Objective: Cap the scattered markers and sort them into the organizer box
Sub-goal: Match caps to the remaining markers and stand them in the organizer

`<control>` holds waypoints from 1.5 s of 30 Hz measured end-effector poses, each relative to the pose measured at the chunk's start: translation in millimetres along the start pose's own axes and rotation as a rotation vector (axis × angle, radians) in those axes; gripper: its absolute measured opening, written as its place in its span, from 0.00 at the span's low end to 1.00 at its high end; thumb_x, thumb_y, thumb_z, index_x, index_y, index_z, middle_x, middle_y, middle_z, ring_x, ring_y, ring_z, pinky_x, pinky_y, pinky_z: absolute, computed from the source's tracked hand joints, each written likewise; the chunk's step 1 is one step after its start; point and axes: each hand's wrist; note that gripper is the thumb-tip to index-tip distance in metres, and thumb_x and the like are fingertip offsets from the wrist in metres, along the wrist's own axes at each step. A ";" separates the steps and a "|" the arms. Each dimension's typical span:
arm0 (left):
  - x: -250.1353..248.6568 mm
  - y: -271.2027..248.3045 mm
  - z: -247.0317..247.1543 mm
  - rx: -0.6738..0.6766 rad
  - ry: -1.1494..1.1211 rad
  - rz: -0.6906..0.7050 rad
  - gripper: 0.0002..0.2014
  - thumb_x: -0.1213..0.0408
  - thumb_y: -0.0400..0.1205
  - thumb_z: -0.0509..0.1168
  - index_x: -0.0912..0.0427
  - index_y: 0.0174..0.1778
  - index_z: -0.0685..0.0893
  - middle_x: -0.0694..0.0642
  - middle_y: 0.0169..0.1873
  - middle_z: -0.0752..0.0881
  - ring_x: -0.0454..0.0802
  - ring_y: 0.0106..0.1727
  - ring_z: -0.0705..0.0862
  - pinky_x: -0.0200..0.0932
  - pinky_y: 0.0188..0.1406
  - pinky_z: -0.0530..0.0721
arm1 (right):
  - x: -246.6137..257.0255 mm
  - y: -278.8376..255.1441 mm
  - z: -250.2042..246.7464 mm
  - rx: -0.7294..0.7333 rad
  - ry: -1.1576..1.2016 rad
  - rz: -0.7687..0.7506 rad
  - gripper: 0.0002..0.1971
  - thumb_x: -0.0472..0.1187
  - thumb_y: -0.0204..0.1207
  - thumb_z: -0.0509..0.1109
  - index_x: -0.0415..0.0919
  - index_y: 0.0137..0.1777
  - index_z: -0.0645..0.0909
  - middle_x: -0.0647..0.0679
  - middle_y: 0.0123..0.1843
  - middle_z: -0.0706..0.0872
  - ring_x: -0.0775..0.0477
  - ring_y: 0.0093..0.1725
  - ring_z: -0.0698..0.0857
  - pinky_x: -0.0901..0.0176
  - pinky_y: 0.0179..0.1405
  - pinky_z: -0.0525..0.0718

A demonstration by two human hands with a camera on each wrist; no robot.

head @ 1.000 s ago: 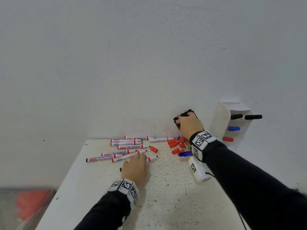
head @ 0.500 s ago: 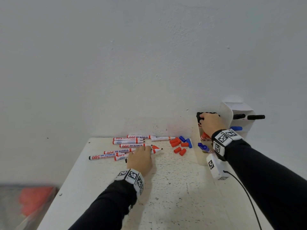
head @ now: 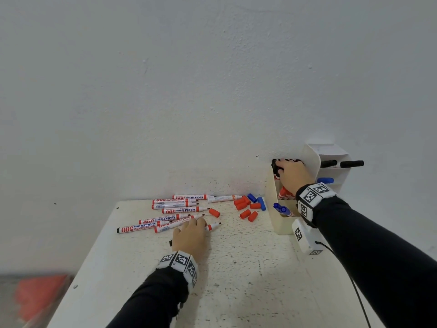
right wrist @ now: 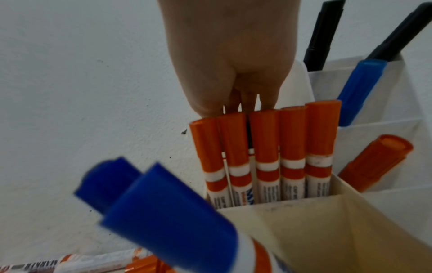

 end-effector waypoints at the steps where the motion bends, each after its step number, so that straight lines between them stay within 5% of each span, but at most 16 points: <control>1: 0.4 0.0 0.5 0.002 0.001 0.001 0.18 0.56 0.87 0.51 0.55 0.72 0.67 0.53 0.69 0.74 0.51 0.71 0.72 0.51 0.72 0.70 | 0.0 1.8 -1.6 -0.010 0.038 0.018 0.16 0.34 0.82 0.57 0.38 0.68 0.76 0.40 0.65 0.81 0.39 0.63 0.79 0.50 0.67 0.73; 21: -1.8 -2.2 -5.3 0.035 -0.059 -0.005 0.18 0.58 0.87 0.50 0.52 0.74 0.65 0.50 0.72 0.71 0.51 0.73 0.70 0.53 0.72 0.68 | -3.2 1.8 0.9 0.008 0.288 0.108 0.18 0.31 0.82 0.56 0.40 0.69 0.77 0.39 0.68 0.80 0.38 0.66 0.77 0.51 0.70 0.71; 26: -3.4 -7.5 -10.1 0.021 -0.105 -0.010 0.18 0.54 0.88 0.47 0.46 0.74 0.65 0.46 0.74 0.70 0.49 0.74 0.70 0.59 0.73 0.65 | 14.4 0.9 -14.3 -0.014 0.367 0.064 0.16 0.33 0.80 0.57 0.38 0.67 0.77 0.38 0.68 0.79 0.40 0.65 0.78 0.52 0.65 0.74; 30: -5.0 -9.3 -12.2 0.003 -0.111 -0.013 0.19 0.52 0.88 0.44 0.43 0.75 0.64 0.46 0.72 0.73 0.49 0.72 0.73 0.61 0.72 0.66 | 46.5 -7.4 -23.2 -0.146 0.455 -0.011 0.13 0.34 0.80 0.59 0.38 0.59 0.81 0.39 0.55 0.85 0.47 0.43 0.79 0.55 0.47 0.81; 32: -5.0 -8.9 -11.8 -0.002 -0.103 -0.015 0.19 0.52 0.88 0.44 0.43 0.75 0.65 0.46 0.71 0.75 0.49 0.71 0.74 0.60 0.72 0.66 | 62.7 -10.2 -23.6 -0.173 0.508 -0.052 0.12 0.33 0.79 0.58 0.38 0.55 0.82 0.41 0.51 0.86 0.49 0.40 0.79 0.54 0.45 0.82; 36: -4.1 -7.7 -11.2 -0.022 -0.101 -0.023 0.18 0.53 0.88 0.44 0.46 0.73 0.67 0.46 0.67 0.77 0.48 0.68 0.76 0.56 0.71 0.67 | 88.7 -19.3 -11.3 -0.051 0.642 -0.051 0.12 0.31 0.79 0.56 0.37 0.53 0.81 0.41 0.50 0.85 0.50 0.40 0.80 0.64 0.37 0.77; 39: -2.7 -6.3 -9.4 -0.020 -0.103 -0.030 0.18 0.54 0.88 0.43 0.47 0.73 0.68 0.46 0.68 0.77 0.48 0.69 0.76 0.55 0.71 0.67 | 96.2 -30.7 13.2 0.193 0.628 0.003 0.14 0.31 0.80 0.55 0.38 0.60 0.78 0.44 0.50 0.80 0.49 0.42 0.79 0.69 0.29 0.71; 45: -0.5 -1.8 -3.9 -0.033 -0.093 -0.015 0.17 0.55 0.89 0.44 0.48 0.71 0.69 0.46 0.67 0.78 0.47 0.68 0.76 0.53 0.70 0.66 | 79.5 -47.2 71.0 0.405 0.307 0.085 0.19 0.31 0.77 0.59 0.45 0.67 0.75 0.42 0.67 0.75 0.39 0.66 0.75 0.49 0.64 0.78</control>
Point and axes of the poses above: each hand's wrist, its own y-axis towards the middle knuckle, its own z-axis out of the palm, x = y × z
